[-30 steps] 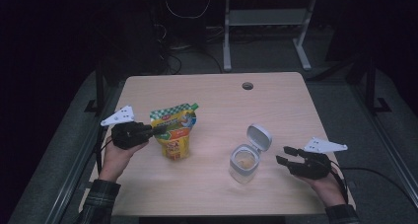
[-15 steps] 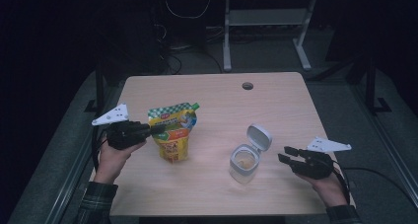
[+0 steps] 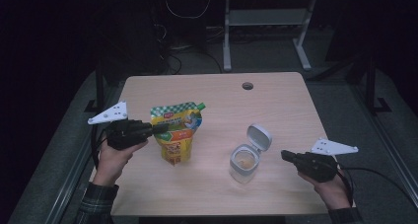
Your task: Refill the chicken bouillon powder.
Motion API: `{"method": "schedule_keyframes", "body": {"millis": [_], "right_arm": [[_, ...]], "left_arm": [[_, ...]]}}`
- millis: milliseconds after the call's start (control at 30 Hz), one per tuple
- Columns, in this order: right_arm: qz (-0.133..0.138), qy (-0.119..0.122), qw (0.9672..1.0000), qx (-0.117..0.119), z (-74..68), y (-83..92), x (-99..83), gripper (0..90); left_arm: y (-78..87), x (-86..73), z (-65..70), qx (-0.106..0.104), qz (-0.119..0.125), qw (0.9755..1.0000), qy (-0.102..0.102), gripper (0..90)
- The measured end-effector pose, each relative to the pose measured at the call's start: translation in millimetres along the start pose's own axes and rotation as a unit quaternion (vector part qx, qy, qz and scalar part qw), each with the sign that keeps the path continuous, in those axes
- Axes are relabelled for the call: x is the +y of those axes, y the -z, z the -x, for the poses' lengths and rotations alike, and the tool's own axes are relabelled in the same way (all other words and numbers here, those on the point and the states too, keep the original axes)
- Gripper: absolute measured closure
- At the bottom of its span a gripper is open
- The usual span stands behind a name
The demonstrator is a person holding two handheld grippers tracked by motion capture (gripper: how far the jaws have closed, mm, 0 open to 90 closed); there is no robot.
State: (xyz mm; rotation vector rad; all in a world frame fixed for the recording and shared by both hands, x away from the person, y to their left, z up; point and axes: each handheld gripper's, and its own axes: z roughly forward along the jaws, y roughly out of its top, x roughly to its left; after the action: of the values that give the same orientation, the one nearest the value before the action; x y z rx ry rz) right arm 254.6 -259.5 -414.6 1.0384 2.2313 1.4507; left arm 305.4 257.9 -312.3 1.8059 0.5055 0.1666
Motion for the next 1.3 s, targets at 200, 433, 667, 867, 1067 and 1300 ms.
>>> {"method": "schedule_keyframes", "body": {"millis": [200,433,667,867,1067,1300], "right_arm": [[0.006,0.011,0.9998,0.015,-7.1,0.8,5.1,90.0],[0.013,0.015,0.9994,0.029,-14.3,1.6,11.7,90.0],[0.018,0.020,0.9988,0.042,-24.0,-1.6,17.9,90.0],[0.019,0.026,0.9982,0.051,-32.1,-8.2,23.7,90.0],[0.017,0.030,0.9976,0.059,-41.5,-18.1,30.0,90.0],[0.018,0.034,0.9969,0.069,-53.1,-31.8,38.8,90.0]], "left_arm": [[-2.0,10.6,9.8,-0.010,0.006,0.9999,-0.009,90.0],[-4.4,19.2,17.2,-0.023,0.011,0.9996,-0.009,90.0],[-7.9,27.0,22.3,-0.034,0.012,0.9992,-0.015,90.0],[-11.5,31.6,25.3,-0.047,0.018,0.9986,-0.018,90.0],[-15.6,35.9,29.7,-0.055,0.020,0.9980,-0.022,90.0],[-20.3,39.1,33.9,-0.063,0.020,0.9974,-0.027,90.0]]}}
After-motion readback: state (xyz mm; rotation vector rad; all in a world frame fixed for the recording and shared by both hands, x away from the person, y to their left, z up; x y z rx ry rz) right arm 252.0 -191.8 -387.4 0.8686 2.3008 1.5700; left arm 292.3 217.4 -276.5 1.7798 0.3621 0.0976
